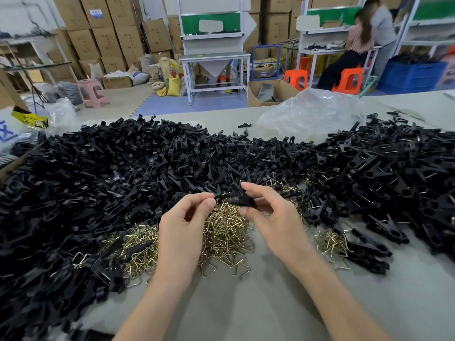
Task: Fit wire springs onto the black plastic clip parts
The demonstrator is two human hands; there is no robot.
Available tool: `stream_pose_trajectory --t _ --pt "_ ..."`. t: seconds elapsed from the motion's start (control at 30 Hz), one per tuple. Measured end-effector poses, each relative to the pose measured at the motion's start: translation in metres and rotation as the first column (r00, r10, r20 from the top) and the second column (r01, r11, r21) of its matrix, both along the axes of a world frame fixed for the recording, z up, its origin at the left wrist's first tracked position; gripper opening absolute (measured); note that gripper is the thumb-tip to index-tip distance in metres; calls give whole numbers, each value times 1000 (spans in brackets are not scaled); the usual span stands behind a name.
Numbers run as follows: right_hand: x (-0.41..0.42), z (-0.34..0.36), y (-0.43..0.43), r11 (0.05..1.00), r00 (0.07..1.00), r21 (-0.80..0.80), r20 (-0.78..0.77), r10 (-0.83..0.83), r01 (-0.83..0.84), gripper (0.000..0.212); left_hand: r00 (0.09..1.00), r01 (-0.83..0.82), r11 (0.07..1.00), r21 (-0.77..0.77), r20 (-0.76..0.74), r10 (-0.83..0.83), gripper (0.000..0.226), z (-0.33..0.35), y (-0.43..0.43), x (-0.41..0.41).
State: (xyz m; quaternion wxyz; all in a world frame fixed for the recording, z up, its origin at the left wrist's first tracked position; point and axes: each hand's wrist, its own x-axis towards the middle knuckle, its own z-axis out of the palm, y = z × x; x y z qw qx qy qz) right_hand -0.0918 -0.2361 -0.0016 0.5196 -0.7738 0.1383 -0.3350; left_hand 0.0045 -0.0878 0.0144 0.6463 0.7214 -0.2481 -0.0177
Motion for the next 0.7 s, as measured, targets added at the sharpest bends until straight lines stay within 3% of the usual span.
stream_pose_trajectory --t 0.3,0.4,0.53,0.7 --pt "2 -1 2 991 1000 -136 12 -10 12 47 965 125 985 -122 -218 -149 9 3 0 -2" --pt "1 1 3 980 1000 -197 15 -8 11 43 958 149 983 -105 -231 -170 14 4 0 -3" --pt "-1 2 5 963 1000 -270 -6 1 -3 39 955 177 980 -92 -224 -194 39 7 0 -1" --pt "-2 3 6 951 1000 -309 -11 7 -10 38 948 220 974 -59 -222 -228 46 9 1 -1"
